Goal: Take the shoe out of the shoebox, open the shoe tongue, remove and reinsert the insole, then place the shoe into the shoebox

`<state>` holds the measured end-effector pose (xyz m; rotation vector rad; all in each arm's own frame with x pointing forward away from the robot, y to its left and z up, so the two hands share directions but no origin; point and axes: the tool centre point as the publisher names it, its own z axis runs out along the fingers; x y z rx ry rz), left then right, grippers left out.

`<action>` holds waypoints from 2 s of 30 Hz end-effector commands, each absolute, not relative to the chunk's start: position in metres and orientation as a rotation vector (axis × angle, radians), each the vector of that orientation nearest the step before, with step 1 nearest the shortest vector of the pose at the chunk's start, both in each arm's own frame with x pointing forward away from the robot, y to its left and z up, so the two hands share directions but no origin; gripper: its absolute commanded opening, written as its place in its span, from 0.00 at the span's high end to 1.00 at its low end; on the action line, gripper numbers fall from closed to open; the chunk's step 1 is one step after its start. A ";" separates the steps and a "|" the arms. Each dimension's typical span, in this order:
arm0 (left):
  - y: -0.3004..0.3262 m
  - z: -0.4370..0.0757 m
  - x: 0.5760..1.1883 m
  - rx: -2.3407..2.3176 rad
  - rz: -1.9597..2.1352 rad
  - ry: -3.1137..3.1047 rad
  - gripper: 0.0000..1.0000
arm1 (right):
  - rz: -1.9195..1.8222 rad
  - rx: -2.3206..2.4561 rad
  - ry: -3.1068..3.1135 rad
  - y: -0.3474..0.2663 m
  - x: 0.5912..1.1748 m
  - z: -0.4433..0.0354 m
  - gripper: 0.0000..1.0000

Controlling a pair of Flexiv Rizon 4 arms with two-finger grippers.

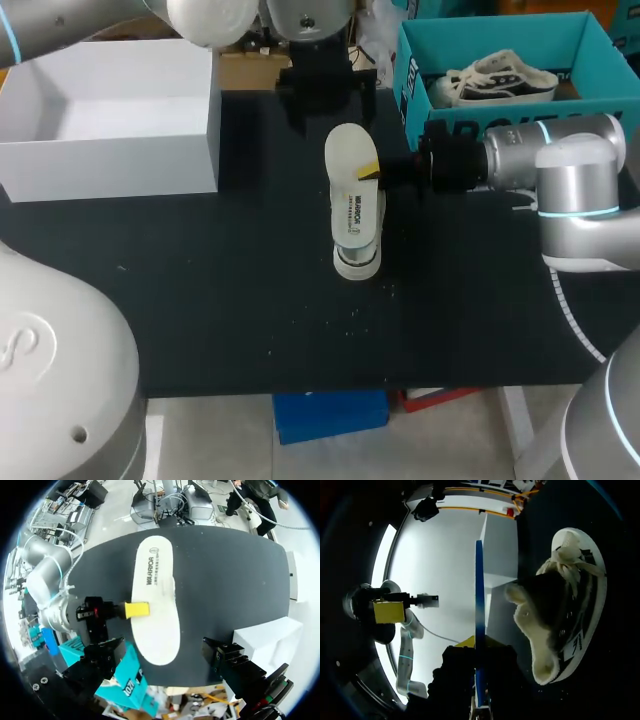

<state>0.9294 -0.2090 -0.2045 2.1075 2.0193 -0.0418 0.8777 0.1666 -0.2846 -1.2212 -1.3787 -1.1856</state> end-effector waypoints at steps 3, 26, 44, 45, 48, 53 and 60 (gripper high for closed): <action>-0.222 -0.211 0.985 2.163 -0.079 2.043 0.00 | -1.185 -1.224 -1.379 0.167 0.878 -0.284 1.00; -0.243 -0.216 1.024 2.210 -0.065 2.017 0.00 | -1.185 -1.224 -1.379 0.167 0.878 -0.284 1.00; -0.240 -0.223 0.906 2.182 -0.062 2.046 0.00 | -1.185 -1.224 -1.379 0.167 0.878 -0.284 1.00; -0.240 -0.224 0.899 2.183 -0.063 2.047 0.00 | -1.185 -1.224 -1.379 0.167 0.878 -0.284 1.00; -0.239 -0.228 0.882 2.185 -0.065 2.051 0.00 | -1.185 -1.224 -1.379 0.167 0.878 -0.284 1.00; -0.238 -0.236 0.856 2.185 -0.062 2.063 0.00 | -1.185 -1.224 -1.379 0.167 0.878 -0.284 1.00; -0.232 -0.245 0.832 2.151 -0.083 2.069 0.00 | -1.185 -1.224 -1.379 0.167 0.878 -0.284 1.00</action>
